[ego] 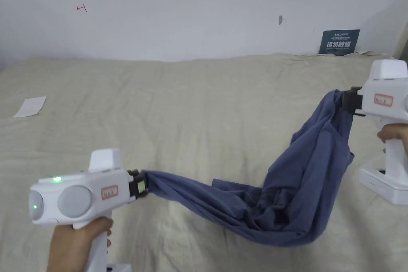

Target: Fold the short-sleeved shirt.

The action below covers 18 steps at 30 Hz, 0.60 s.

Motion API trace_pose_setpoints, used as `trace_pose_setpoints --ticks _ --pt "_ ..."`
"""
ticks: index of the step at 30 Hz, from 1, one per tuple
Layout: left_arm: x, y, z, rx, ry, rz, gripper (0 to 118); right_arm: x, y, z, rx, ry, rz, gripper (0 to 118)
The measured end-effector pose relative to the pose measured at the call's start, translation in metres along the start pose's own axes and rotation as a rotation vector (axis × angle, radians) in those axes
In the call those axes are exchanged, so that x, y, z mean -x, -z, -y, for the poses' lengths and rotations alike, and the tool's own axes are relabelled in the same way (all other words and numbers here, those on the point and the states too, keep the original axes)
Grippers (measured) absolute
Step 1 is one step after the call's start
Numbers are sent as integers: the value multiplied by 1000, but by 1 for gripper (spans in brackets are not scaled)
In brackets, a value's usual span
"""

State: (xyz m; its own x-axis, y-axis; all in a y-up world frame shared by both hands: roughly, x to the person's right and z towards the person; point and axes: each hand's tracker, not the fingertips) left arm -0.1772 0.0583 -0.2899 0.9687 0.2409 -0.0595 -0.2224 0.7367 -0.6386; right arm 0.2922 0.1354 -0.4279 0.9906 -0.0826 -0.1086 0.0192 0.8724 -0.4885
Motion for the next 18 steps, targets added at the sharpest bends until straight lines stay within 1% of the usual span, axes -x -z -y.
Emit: trace_pose_setpoints --ticks 4,9,11,16,18 --pt "6 -15 -54 -96 6 -28 1 -13 -10 -30 -47 14 33 1" --pt "15 -26 -122 -169 7 -71 1 -27 -9 -66 -95 13 76 1" --pt "20 -26 -148 -188 5 -95 1 -30 -5 -81 -104 8 88 1" --pt "32 -18 -215 -230 -12 -159 1 -40 11 -117 -139 26 128 1" --pt "35 -14 -241 -250 -15 -177 1 -43 18 -134 -155 39 128 1"
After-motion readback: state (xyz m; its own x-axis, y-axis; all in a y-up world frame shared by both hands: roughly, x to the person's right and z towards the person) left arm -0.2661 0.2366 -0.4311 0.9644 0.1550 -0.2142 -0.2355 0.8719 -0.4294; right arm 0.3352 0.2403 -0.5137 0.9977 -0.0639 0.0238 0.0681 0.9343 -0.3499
